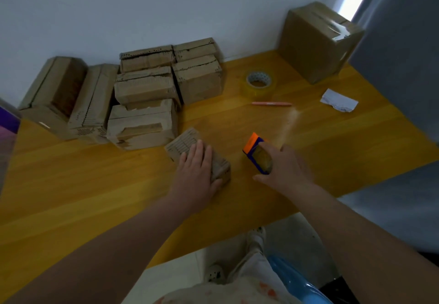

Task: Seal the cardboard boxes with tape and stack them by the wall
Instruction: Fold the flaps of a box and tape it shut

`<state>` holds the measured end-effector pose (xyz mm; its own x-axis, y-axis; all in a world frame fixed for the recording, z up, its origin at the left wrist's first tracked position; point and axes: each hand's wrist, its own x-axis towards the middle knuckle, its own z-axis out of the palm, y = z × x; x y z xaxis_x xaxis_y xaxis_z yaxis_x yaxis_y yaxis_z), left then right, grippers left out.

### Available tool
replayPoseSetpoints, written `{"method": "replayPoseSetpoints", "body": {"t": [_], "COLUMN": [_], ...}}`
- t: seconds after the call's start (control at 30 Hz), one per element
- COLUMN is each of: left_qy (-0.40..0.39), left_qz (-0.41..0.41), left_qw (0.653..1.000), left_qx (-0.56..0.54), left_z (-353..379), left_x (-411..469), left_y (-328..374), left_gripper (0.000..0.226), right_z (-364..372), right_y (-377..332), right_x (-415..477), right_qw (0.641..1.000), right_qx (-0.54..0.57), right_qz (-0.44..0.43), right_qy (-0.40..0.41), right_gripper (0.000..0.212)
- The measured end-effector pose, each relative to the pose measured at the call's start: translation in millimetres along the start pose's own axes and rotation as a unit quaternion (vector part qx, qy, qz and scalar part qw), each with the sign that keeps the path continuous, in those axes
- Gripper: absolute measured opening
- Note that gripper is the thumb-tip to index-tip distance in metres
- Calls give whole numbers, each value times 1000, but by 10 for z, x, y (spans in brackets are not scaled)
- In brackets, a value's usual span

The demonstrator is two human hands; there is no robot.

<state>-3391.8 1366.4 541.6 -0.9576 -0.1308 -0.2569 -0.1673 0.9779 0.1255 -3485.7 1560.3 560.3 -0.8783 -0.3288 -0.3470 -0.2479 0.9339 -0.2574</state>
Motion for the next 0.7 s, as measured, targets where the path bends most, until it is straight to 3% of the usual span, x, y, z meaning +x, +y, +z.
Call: {"method": "replayPoseSetpoints", "body": {"t": [0.17,0.3,0.4,0.57,0.7], "left_qy": [-4,-10,-16,-26,-36], "left_qz": [-6,66,117,160,161], "left_qw": [999,996,990,984,983], "left_qx": [35,53,76,71,84], "left_z": [-8,-29,-48,-43,-126], "left_x": [60,114,146,233,239], "left_y": [84,-3,-43,-74,-71], "left_gripper": [87,91,86,88,78], "right_z": [-7,-109,-164,-182,-224], "right_y": [-35,-26,38,206,337], "right_x": [29,84,123,144,151], "right_qw": [999,993,989,991,997], "right_qx": [-49,-104,-126,-112,6], "right_qz": [15,51,71,76,43], "right_qy": [18,17,10,17,57], "right_gripper": [91,64,56,65,67]}}
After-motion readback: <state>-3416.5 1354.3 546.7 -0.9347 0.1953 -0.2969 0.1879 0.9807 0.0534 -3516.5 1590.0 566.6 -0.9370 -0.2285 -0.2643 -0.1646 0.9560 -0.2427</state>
